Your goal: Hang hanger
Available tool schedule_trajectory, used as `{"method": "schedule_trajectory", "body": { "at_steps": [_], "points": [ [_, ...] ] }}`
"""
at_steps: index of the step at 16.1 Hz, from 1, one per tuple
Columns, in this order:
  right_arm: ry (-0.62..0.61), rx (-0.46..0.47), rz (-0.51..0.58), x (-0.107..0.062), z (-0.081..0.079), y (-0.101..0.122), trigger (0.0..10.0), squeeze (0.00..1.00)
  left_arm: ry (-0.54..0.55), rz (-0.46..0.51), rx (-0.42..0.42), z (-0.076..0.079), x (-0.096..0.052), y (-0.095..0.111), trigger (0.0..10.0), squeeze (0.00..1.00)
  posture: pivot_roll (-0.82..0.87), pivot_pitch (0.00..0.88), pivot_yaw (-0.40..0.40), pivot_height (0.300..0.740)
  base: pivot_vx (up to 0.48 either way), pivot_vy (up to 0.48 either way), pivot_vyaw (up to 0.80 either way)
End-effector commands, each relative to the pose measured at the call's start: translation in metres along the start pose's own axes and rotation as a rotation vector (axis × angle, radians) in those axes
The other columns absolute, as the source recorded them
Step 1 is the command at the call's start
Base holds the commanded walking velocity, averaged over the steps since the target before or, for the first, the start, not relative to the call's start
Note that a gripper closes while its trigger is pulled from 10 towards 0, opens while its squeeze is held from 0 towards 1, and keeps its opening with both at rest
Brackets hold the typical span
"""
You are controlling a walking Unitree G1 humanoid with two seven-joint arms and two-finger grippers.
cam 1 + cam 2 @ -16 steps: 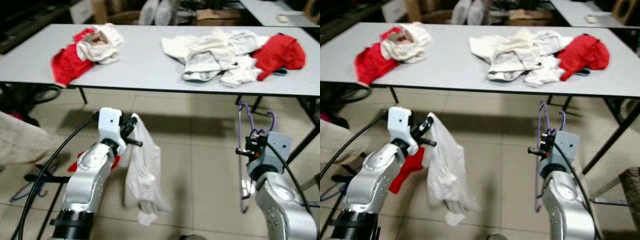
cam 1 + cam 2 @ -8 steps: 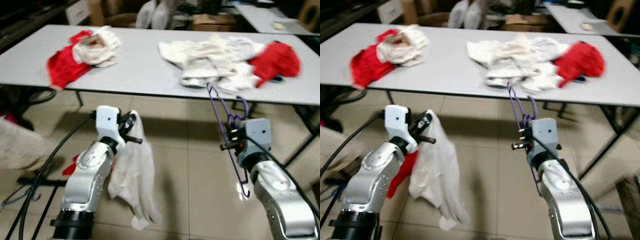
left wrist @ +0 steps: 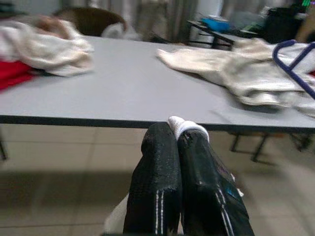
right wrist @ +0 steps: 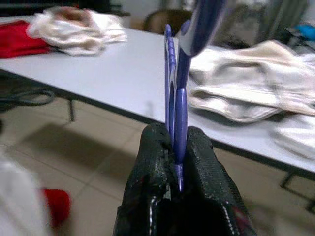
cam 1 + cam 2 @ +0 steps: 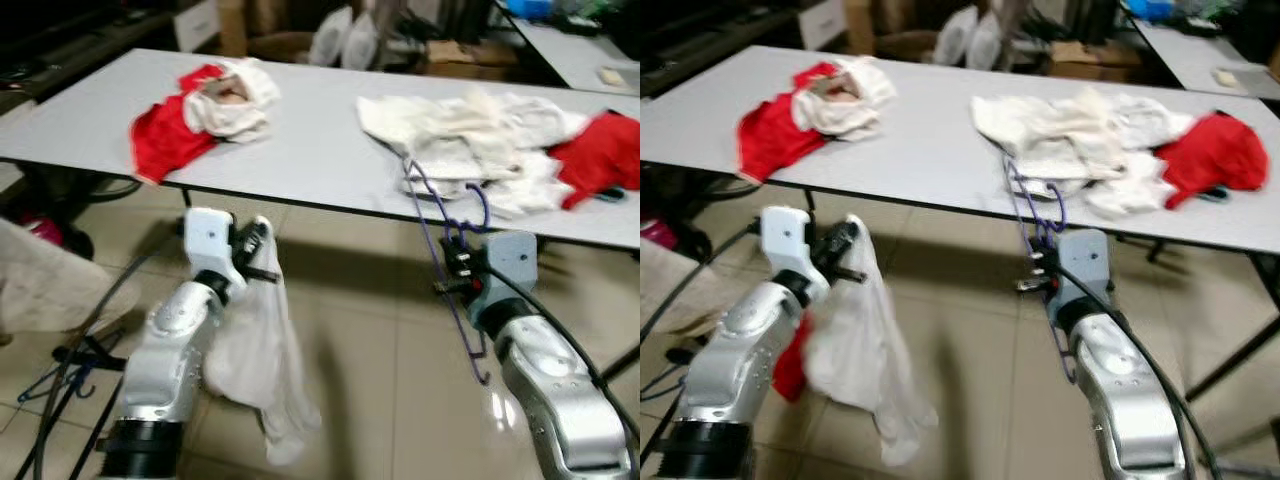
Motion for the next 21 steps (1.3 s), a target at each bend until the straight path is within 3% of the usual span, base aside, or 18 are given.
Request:
{"method": "schedule_trajectory", "body": {
  "at_steps": [1, 10, 21],
  "points": [
    [0.002, -0.014, 0.025, -0.002, 0.002, 0.006, 10.0, 0.0, -0.004, 0.043, 0.01, 0.001, 0.003, 0.012, 10.0, 0.0, -0.14, 0.0, 0.029, 0.74, 0.33, 0.0, 0.0],
    [0.027, -0.013, 0.025, -0.001, -0.003, 0.004, 10.0, 0.0, -0.022, 0.054, 0.017, 0.002, 0.006, 0.015, 10.0, 0.0, -0.14, 0.0, 0.036, 0.74, 0.327, 0.0, 0.0],
    [0.096, -0.108, -0.009, -0.002, -0.014, -0.004, 10.0, 0.0, -0.02, 0.05, 0.016, 0.003, 0.004, 0.014, 10.0, 0.0, -0.13, 0.0, 0.031, 0.74, 0.328, 0.0, 0.05]
  ]
}}
Point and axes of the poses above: a point about 5 cm out from each wrist's last joint towards the gripper, its own x axis pointing out of the wrist towards the gripper, its own y axis along the axis of the wrist's last joint, z = x × y, the point moved 5 cm from there along x, pointing out of the wrist towards the gripper, and after that the axes turned 12 degrees about x, right-handed, at the moved point
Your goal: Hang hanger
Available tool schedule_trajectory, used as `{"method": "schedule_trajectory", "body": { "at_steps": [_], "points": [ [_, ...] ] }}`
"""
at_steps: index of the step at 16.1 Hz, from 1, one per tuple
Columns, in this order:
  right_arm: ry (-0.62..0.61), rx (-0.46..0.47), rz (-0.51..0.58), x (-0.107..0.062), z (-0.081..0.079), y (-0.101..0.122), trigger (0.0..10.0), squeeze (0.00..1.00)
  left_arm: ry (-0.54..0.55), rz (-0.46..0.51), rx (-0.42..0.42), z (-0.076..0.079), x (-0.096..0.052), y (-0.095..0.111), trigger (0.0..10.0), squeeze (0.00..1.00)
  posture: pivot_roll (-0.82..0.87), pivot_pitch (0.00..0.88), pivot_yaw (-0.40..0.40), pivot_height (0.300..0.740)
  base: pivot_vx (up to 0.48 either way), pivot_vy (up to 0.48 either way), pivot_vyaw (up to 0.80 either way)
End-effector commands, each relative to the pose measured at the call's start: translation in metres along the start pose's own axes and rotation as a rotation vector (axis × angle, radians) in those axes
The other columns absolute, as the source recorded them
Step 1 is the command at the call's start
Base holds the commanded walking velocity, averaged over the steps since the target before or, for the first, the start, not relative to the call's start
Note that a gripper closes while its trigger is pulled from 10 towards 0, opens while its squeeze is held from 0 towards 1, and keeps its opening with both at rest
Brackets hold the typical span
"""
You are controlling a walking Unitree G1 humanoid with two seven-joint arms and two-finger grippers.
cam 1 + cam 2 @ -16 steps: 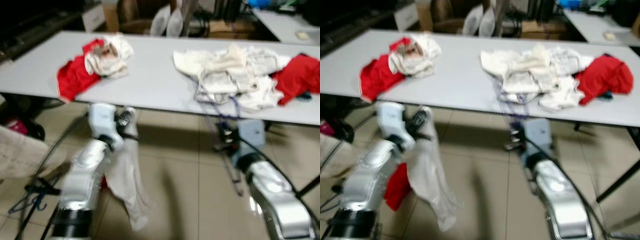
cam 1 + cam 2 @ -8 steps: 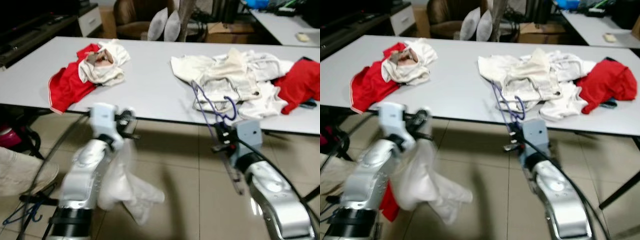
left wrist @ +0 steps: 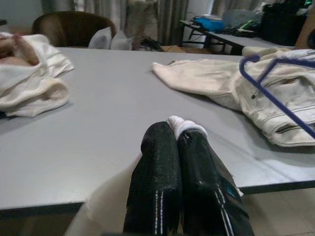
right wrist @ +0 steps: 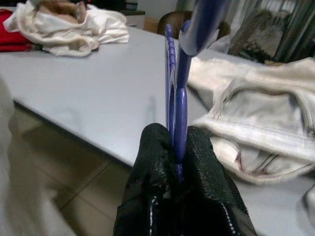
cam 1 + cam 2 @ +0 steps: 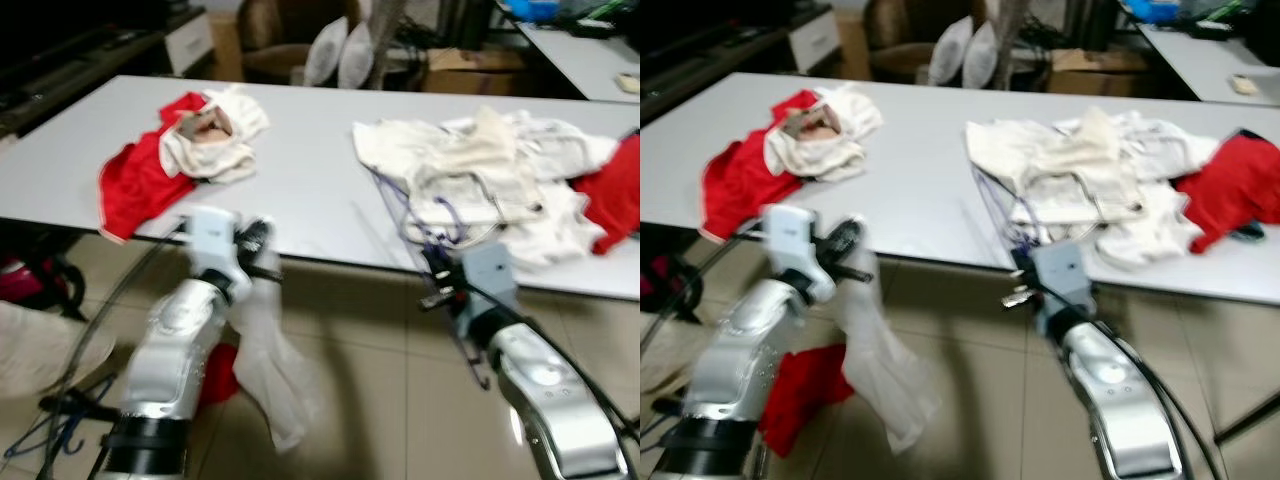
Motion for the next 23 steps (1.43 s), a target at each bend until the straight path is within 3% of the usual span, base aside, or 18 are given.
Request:
{"method": "schedule_trajectory", "body": {
  "at_steps": [1, 5, 23],
  "points": [
    [0.032, -0.003, 0.019, 0.0024, -0.0094, 0.0052, 10.0, 0.0, 0.043, 0.025, 0.024, -0.0149, -0.0036, 0.0084, 10.0, 0.0, -0.13, 0.0, 0.031, 0.74, 0.322, 0.0, 0.59],
    [0.016, 0.047, 0.035, 0.0035, -0.0055, 0.0079, 10.0, 0.0, 0.042, 0.022, 0.023, -0.0147, -0.0035, 0.0081, 10.0, 0.0, -0.13, 0.0, 0.032, 0.74, 0.316, 0.0, 0.14],
    [0.054, 0.028, 0.021, 0.0088, -0.0075, 0.0083, 10.0, 0.0, 0.066, 0.029, 0.015, -0.0171, -0.0022, 0.0091, 10.0, 0.0, -0.13, 0.0, 0.014, 0.74, 0.303, 0.0, 0.0]
  ]
}}
Point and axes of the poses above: a point about 5 cm out from each wrist's last joint towards the gripper, its own x axis pointing out of the wrist towards the gripper, its own y axis along the axis of the wrist's last joint, z = x × y, the point moved 5 cm from there along x, pointing out of the wrist towards the gripper, and after that the axes turned 12 degrees about x, right-handed, at the moved point
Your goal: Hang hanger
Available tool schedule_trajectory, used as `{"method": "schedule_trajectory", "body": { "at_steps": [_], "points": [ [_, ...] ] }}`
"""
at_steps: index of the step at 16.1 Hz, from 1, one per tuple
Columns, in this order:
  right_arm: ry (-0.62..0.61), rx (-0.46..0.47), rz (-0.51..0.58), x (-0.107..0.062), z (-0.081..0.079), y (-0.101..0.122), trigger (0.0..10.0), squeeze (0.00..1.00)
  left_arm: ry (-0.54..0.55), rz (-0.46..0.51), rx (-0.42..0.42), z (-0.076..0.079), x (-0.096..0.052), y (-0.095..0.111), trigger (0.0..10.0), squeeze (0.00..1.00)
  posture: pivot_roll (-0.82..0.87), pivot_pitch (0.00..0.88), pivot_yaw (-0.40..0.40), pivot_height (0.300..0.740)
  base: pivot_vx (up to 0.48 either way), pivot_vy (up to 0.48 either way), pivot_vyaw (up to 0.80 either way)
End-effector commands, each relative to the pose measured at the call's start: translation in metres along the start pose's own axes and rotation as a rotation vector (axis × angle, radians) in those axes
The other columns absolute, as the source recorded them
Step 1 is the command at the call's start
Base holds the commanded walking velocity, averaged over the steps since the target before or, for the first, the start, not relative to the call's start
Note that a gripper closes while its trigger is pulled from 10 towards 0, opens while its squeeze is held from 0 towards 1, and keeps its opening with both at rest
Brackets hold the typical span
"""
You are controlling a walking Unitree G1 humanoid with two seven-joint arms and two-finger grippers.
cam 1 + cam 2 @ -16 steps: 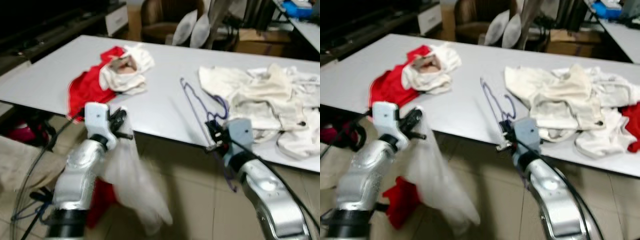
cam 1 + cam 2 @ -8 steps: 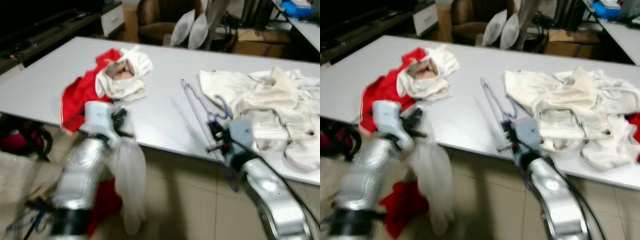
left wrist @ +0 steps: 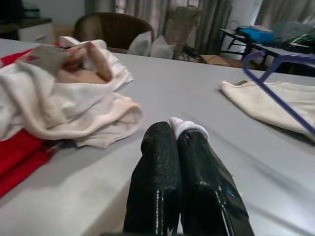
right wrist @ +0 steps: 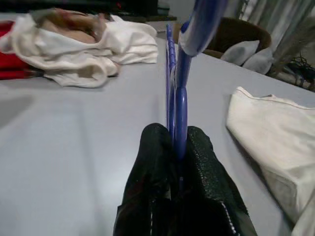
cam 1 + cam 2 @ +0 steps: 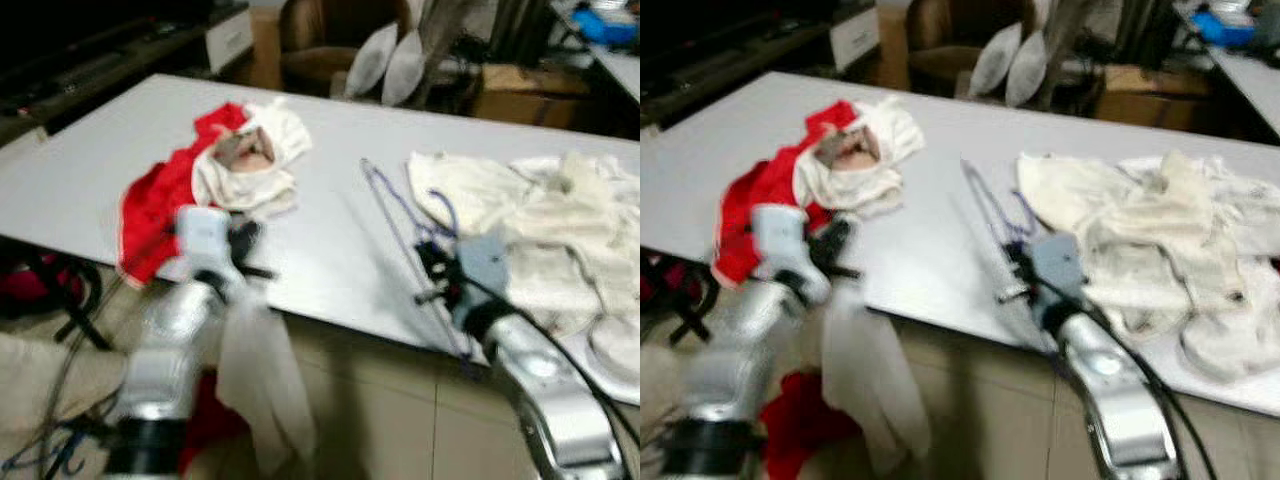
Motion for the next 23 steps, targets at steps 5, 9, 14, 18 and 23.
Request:
{"method": "schedule_trajectory", "body": {
  "at_steps": [5, 9, 14, 18, 23],
  "points": [
    [0.013, 0.008, 0.02, 0.002, -0.006, 0.005, 10.0, 0.0, 0.023, 0.035, 0.029, -0.012, 0.002, 0.011, 10.0, 0.0, -0.13, 0.0, 0.024, 0.74, 0.291, 0.0, 0.0],
    [0.013, 0.007, 0.021, 0.002, -0.006, 0.005, 10.0, 0.0, 0.017, 0.037, 0.028, -0.011, 0.003, 0.012, 10.0, 0.0, -0.13, 0.0, 0.024, 0.74, 0.284, 0.0, 0.0],
    [0.078, -0.01, 0.013, 0.0, 0.001, 0.011, 10.0, 0.0, -0.035, 0.039, 0.008, -0.004, 0.012, 0.018, 10.0, 0.0, -0.12, 0.0, 0.014, 0.74, 0.169, 0.0, 0.0],
    [0.312, -0.098, -0.019, -0.02, 0.001, 0.027, 10.0, 0.0, -0.145, 0.082, 0.11, 0.001, 0.041, 0.048, 10.0, 0.0, -0.11, 0.0, 0.011, 0.74, 0.0, 0.0, 0.0],
    [0.651, -0.196, -0.137, -0.057, 0.005, 0.058, 10.0, 0.0, -0.275, 0.285, 0.212, 0.002, 0.097, 0.162, 10.0, 0.0, -0.14, 0.0, 0.038, 0.74, 0.0, 0.0, 0.0]
  ]
}}
Point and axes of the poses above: a point about 5 cm out from each wrist's last joint towards the gripper, its own x axis pointing out of the wrist towards the gripper, its own y axis along the axis of the wrist's last joint, z = x × y, the point moved 5 cm from there along x, pointing out of the wrist towards the gripper, and after that the axes turned 12 degrees about x, right-handed, at the moved point
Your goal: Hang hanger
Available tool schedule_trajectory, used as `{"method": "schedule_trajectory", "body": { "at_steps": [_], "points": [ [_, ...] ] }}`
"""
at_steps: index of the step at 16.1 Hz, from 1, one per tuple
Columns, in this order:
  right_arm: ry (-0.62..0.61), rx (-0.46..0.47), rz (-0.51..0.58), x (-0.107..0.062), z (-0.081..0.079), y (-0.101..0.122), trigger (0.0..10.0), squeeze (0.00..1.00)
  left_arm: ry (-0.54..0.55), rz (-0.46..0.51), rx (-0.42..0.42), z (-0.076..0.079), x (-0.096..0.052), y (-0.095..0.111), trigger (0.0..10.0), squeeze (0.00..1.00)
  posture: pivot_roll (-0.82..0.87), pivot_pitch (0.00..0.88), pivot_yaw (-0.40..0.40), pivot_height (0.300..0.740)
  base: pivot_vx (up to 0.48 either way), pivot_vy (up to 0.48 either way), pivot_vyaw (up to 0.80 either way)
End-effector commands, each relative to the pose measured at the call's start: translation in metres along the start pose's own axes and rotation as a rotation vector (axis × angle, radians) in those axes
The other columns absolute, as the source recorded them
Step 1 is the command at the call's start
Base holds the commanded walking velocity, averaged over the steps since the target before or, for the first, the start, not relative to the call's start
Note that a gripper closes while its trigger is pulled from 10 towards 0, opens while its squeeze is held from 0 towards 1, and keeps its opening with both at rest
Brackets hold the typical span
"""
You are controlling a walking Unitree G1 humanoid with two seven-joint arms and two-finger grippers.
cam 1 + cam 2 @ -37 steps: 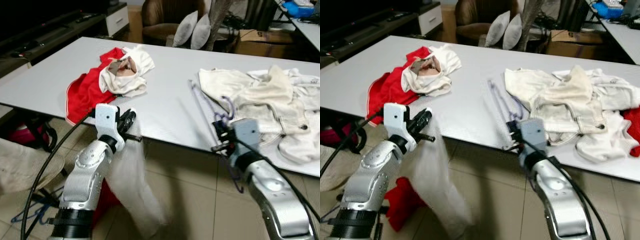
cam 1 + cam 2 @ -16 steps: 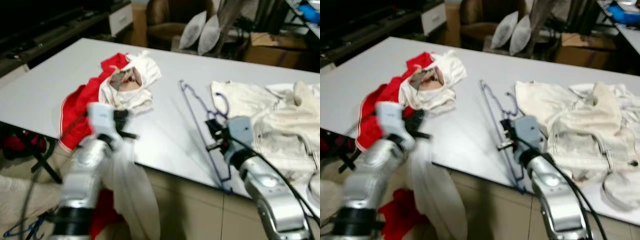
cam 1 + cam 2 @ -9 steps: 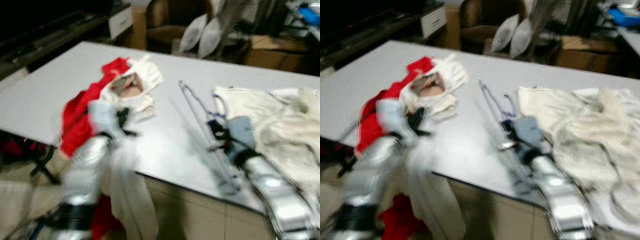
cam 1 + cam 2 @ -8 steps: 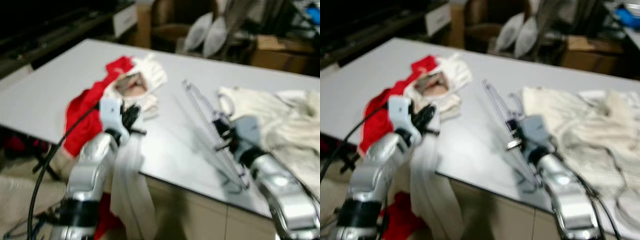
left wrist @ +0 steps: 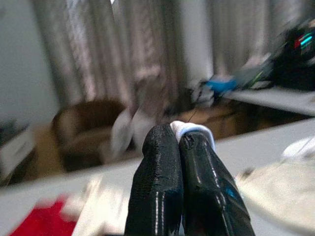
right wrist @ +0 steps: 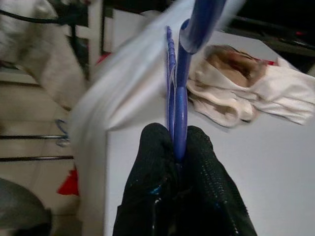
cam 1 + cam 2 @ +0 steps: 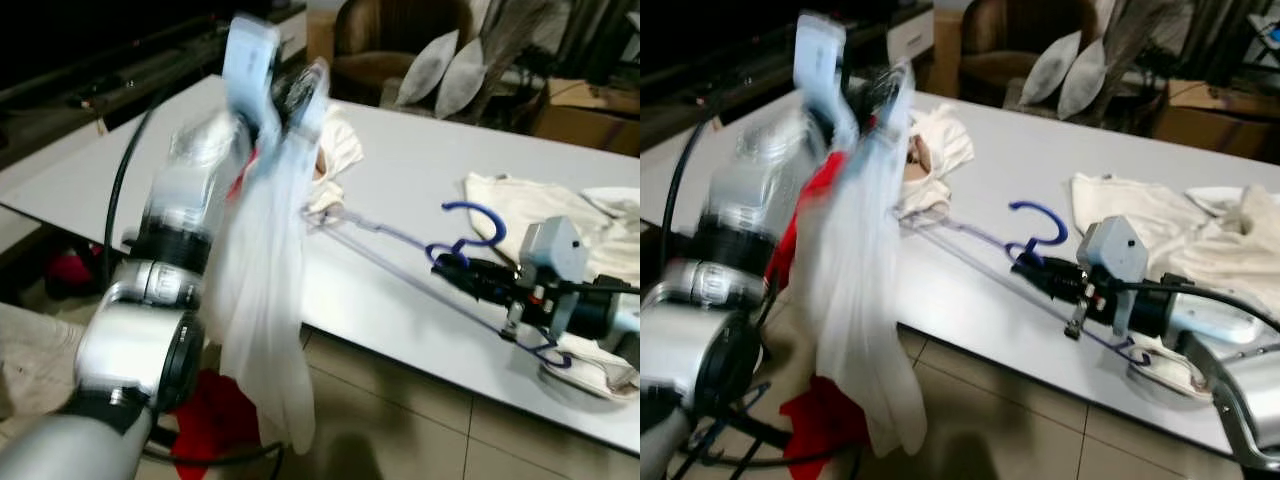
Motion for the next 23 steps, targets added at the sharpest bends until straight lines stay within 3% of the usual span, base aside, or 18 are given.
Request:
{"method": "schedule_trajectory", "body": {
  "at_steps": [1, 3, 5, 6, 7, 9, 11, 12, 13, 15, 17, 18, 20, 21, 23],
  "points": [
    [0.038, -0.019, 0.015, -0.002, -0.005, 0.01, 10.0, 0.0, -0.01, -0.012, -0.017, 0.0, 0.001, -0.004, 10.0, 0.0, -0.15, 0.0, 0.043, 0.74, 0.0, 0.0, 0.0],
    [0.153, -0.013, 0.003, -0.002, -0.017, 0.017, 10.0, 0.0, -0.045, 0.061, -0.009, -0.006, 0.019, 0.029, 10.0, 0.0, -0.15, 0.0, 0.05, 0.74, 0.0, 0.0, 0.0],
    [0.184, -0.019, -0.023, 0.005, -0.021, 0.014, 10.0, 0.0, -0.081, 0.108, -0.023, -0.005, 0.025, 0.045, 10.0, 0.0, -0.15, 0.0, 0.054, 0.74, 0.0, 0.0, 0.0],
    [0.164, -0.037, -0.052, 0.021, -0.017, 0.005, 10.0, 0.0, -0.14, 0.184, -0.057, 0.0, 0.026, 0.066, 10.0, 0.0, -0.15, 0.0, 0.058, 0.74, 0.0, 0.0, 0.0],
    [0.158, -0.046, -0.064, 0.028, -0.016, 0.002, 10.0, 0.0, -0.159, 0.21, -0.071, 0.001, 0.026, 0.074, 10.0, 0.0, -0.15, 0.0, 0.06, 0.74, 0.0, 0.0, 0.0],
    [0.099, -0.088, -0.093, 0.047, 0.004, -0.001, 10.0, 0.0, -0.247, 0.283, -0.075, 0.005, 0.019, 0.09, 10.0, 0.0, -0.15, 0.0, 0.057, 0.74, 0.0, 0.0, 0.0],
    [-0.129, -0.165, -0.068, 0.068, 0.058, 0.012, 10.0, 0.0, -0.332, 0.37, -0.107, 0.008, 0.004, 0.109, 10.0, 0.0, -0.13, 0.0, 0.037, 0.74, 0.0, 0.0, 0.0],
    [-0.164, -0.175, -0.06, 0.071, 0.066, 0.016, 10.0, 0.0, -0.34, 0.38, -0.114, 0.008, 0.002, 0.111, 10.0, 0.0, -0.13, 0.0, 0.037, 0.74, 0.0, 0.0, 0.0],
    [-0.333, -0.223, 0.038, 0.083, 0.105, 0.053, 10.0, 0.0, -0.357, 0.408, -0.118, 0.011, -0.01, 0.114, 10.0, 0.0, -0.12, 0.0, 0.022, 0.74, 0.0, 0.0, 0.0],
    [-0.484, -0.287, 0.168, 0.08, 0.134, 0.106, 10.0, 0.0, -0.327, 0.416, -0.135, 0.005, -0.019, 0.113, 10.0, 0.0, -0.1, 0.0, 0.003, 0.74, 0.0, 0.0, 0.0],
    [-0.693, -0.356, 0.442, 0.049, 0.155, 0.187, 10.0, 0.0, -0.28, 0.463, -0.174, -0.009, -0.031, 0.124, 10.0, 0.0, -0.08, 0.0, -0.018, 0.74, 0.0, 0.0, 0.0],
    [-0.735, -0.395, 0.574, 0.032, 0.152, 0.22, 10.0, 0.0, -0.263, 0.489, -0.186, -0.015, -0.037, 0.131, 10.0, 0.0, -0.08, 0.0, -0.02, 0.74, 0.0, 0.0, 0.0],
    [-0.737, -0.467, 0.696, 0.02, 0.143, 0.247, 10.0, 0.0, -0.238, 0.51, -0.212, -0.022, -0.045, 0.135, 10.0, 0.0, -0.08, 0.0, -0.02, 0.74, 0.0, 0.0, 0.0],
    [-0.727, -0.493, 0.706, 0.022, 0.141, 0.249, 10.0, 0.0, -0.235, 0.509, -0.217, -0.022, -0.046, 0.134, 10.0, 0.0, -0.08, 0.0, -0.02, 0.74, 0.0, 0.0, 0.0],
    [-0.694, -0.553, 0.649, 0.039, 0.14, 0.232, 10.0, 0.0, -0.229, 0.495, -0.243, -0.018, -0.047, 0.127, 10.0, 0.0, -0.09, 0.0, -0.012, 0.74, 0.0, 0.0, 0.0]
  ]
}}
Point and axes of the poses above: a point about 5 cm out from each wrist's last joint towards the gripper, its own x axis pointing out of the wrist towards the gripper, its own y axis along the axis of the wrist's last joint, z = x × y, the point moved 5 cm from there along x, pointing out of the wrist towards the gripper, and after that the axes turned 12 degrees about x, right-handed, at the moved point
